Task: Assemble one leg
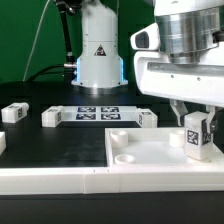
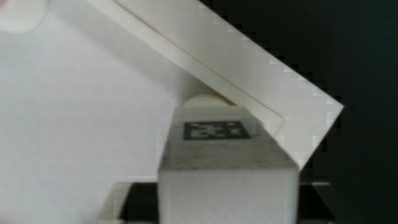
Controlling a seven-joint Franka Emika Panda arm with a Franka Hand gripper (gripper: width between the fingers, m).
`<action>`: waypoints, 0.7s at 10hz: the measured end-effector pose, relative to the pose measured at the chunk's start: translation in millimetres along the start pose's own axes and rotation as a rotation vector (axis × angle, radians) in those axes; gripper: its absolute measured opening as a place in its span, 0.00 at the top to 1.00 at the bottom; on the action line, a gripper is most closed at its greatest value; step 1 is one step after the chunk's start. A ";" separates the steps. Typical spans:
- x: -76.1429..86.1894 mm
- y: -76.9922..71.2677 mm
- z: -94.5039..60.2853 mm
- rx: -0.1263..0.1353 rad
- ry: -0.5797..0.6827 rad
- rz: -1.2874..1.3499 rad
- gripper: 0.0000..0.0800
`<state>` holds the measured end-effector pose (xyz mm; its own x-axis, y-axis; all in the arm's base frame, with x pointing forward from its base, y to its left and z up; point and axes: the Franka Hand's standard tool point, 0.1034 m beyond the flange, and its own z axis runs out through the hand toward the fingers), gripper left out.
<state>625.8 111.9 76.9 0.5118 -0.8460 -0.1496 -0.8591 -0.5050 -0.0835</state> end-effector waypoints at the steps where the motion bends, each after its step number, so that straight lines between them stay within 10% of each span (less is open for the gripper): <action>1: -0.5 -0.3 0.3 -0.001 0.004 0.118 0.64; 7: 1.1 -0.1 0.4 0.010 -0.003 0.786 0.64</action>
Offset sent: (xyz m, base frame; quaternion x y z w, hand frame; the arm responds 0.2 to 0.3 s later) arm -0.0068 -0.0144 0.0006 -0.0165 0.0251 0.3529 0.9352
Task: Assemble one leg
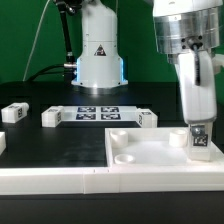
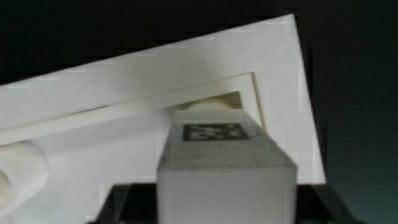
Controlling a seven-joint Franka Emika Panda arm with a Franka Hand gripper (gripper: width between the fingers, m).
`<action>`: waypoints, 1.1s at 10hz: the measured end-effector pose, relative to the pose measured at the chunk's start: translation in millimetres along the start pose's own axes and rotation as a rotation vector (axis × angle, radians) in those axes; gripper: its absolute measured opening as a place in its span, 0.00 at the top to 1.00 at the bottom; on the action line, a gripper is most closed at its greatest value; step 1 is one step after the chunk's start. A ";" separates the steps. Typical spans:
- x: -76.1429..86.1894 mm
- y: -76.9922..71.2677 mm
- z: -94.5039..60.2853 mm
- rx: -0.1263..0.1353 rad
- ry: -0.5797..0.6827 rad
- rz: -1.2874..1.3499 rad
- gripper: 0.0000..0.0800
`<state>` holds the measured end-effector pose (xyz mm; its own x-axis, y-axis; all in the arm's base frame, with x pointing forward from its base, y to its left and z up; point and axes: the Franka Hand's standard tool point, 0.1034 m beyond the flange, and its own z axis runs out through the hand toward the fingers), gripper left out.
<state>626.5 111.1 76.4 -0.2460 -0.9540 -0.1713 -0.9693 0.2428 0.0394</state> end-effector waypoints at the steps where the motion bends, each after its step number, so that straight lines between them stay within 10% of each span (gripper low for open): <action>1: -0.3 -0.1 -0.1 0.001 0.000 0.042 0.64; 4: -1.2 0.0 0.2 -0.001 -0.008 0.124 0.62; 5: -1.7 0.2 0.2 -0.001 -0.008 0.111 0.38; 8: 1.1 -3.0 -2.9 -0.012 -0.015 -0.127 0.20; 11: 1.5 0.5 -3.4 -0.093 -0.027 -0.533 0.19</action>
Offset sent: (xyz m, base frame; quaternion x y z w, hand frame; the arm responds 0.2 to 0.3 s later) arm 0.0000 0.0000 0.0000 0.0000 0.0000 0.0799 0.9968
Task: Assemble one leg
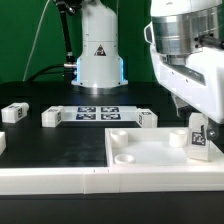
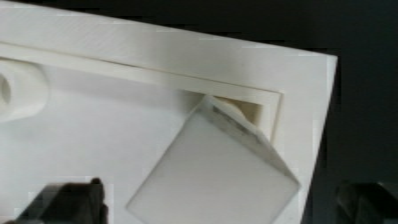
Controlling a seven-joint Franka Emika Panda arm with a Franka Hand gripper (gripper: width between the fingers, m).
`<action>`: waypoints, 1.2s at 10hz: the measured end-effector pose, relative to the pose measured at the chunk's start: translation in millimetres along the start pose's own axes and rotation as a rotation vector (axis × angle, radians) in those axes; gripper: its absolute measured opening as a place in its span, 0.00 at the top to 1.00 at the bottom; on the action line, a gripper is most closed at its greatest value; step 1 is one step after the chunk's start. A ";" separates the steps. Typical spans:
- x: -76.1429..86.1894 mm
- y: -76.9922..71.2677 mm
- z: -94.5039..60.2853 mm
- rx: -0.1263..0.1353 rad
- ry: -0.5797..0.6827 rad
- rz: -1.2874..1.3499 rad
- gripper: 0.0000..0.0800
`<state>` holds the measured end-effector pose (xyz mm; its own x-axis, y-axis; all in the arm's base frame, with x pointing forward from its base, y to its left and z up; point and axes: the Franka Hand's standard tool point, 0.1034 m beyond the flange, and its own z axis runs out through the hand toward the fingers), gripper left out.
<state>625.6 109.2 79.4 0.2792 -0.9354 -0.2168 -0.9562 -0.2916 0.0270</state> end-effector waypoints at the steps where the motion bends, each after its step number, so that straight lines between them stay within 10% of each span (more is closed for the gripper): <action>1: 0.2 0.6 0.1 -0.028 0.004 -0.123 0.19; 5: -1.9 3.6 3.1 -0.100 0.040 -0.539 0.19; 12: 1.0 -12.3 -1.7 -0.030 0.068 -1.094 0.19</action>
Offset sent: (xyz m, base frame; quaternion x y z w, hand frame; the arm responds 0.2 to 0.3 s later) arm -0.0018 -0.0007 -0.0038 -0.0605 0.0368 -0.2864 0.9555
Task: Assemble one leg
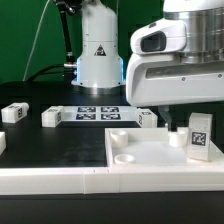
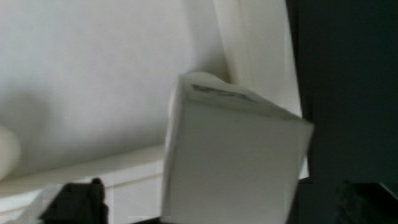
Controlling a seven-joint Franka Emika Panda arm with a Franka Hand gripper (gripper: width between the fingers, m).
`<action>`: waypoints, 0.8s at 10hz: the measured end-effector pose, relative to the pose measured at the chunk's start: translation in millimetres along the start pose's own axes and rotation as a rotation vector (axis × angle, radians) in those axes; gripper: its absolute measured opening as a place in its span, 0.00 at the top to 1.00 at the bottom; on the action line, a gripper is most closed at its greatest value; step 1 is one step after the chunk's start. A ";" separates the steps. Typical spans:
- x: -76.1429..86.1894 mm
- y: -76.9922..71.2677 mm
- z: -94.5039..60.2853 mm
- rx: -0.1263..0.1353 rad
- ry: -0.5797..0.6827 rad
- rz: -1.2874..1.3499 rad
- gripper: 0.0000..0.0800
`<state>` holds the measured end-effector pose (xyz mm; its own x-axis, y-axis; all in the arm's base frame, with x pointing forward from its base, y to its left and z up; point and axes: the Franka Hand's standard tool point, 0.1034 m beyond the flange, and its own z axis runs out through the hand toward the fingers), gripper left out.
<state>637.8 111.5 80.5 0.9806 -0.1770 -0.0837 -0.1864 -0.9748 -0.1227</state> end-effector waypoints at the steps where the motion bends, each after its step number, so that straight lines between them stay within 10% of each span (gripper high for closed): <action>1: -0.2 -0.4 0.1 0.000 0.000 -0.001 0.31; 4: 0.9 0.7 -0.6 0.000 0.002 0.001 0.64; 8: 0.8 1.9 -0.8 0.009 -0.004 0.079 0.64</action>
Offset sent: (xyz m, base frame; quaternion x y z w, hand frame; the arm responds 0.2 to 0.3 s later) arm 0.0000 0.0000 0.0000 0.0000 0.0000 0.0000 1.0000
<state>638.3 109.4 81.0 0.9625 -0.2529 -0.0978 -0.2639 -0.9566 -0.1239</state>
